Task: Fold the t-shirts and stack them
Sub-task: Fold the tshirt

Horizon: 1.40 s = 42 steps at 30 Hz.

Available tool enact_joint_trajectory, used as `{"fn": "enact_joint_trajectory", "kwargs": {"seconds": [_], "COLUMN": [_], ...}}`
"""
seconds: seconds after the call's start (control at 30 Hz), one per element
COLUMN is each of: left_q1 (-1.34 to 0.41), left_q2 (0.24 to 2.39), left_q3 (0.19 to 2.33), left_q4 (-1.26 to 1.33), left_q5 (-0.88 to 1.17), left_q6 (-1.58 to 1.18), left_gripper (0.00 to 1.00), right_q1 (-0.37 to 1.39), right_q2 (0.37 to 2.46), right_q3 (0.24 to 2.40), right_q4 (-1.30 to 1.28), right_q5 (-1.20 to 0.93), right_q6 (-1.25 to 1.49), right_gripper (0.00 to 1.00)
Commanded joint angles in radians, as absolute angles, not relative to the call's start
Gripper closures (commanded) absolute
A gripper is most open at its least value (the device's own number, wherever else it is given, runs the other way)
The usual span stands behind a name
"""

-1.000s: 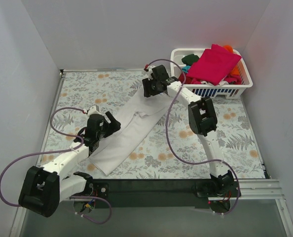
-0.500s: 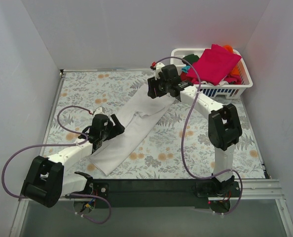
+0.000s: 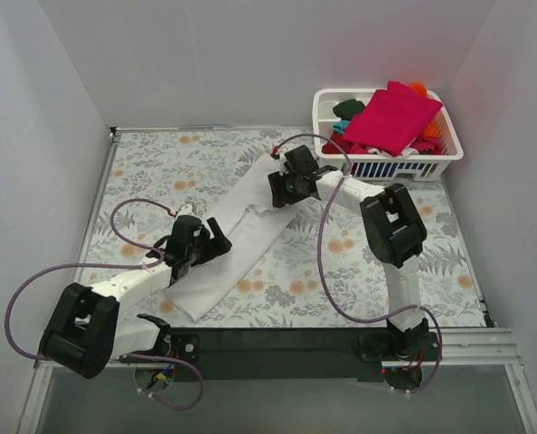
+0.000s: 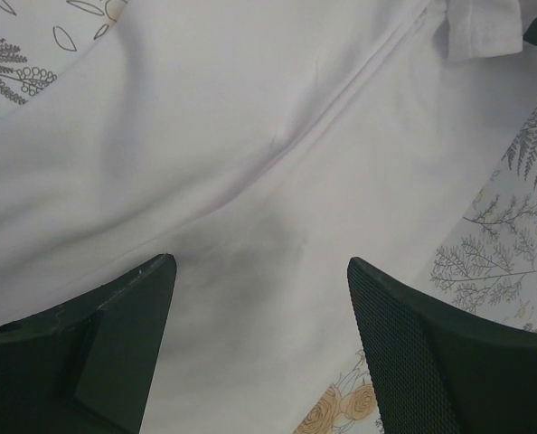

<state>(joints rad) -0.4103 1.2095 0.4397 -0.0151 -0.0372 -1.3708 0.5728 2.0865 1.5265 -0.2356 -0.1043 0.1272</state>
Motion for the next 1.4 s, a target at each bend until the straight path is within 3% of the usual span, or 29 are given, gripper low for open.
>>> {"fn": "enact_joint_trajectory", "kwargs": {"seconds": [0.0, 0.33, 0.7, 0.87, 1.13, 1.37], "left_q1": [-0.419, -0.439, -0.512, -0.535, -0.551, -0.552], "left_q2": [1.207, 1.192, 1.170, 1.219, 1.114, 0.988], "left_q3": [0.420, 0.380, 0.361, 0.359, 0.462, 0.520], "left_q4": [-0.006, 0.041, 0.152, 0.303, 0.281, -0.115], "left_q5": [-0.014, 0.040, 0.129, 0.244, 0.230, -0.154], "left_q6": [-1.382, -1.430, -1.525, -1.542, -1.450, -1.420], "left_gripper": [0.29, 0.29, 0.29, 0.29, 0.29, 0.29], "right_q1": [0.581, 0.584, 0.561, 0.528, 0.514, 0.537], "right_q2": [2.129, 2.308, 2.575, 2.612, 2.376, 2.073], "right_q3": [1.552, 1.729, 2.205, 2.299, 2.120, 1.748], "right_q4": [-0.227, -0.281, -0.385, -0.362, -0.230, -0.083], "right_q5": [-0.091, -0.117, -0.199, -0.268, -0.304, -0.313], "right_q6": [0.144, 0.163, 0.178, 0.169, 0.097, 0.107], "right_gripper": [0.52, 0.51, 0.47, 0.46, 0.46, 0.46]}}
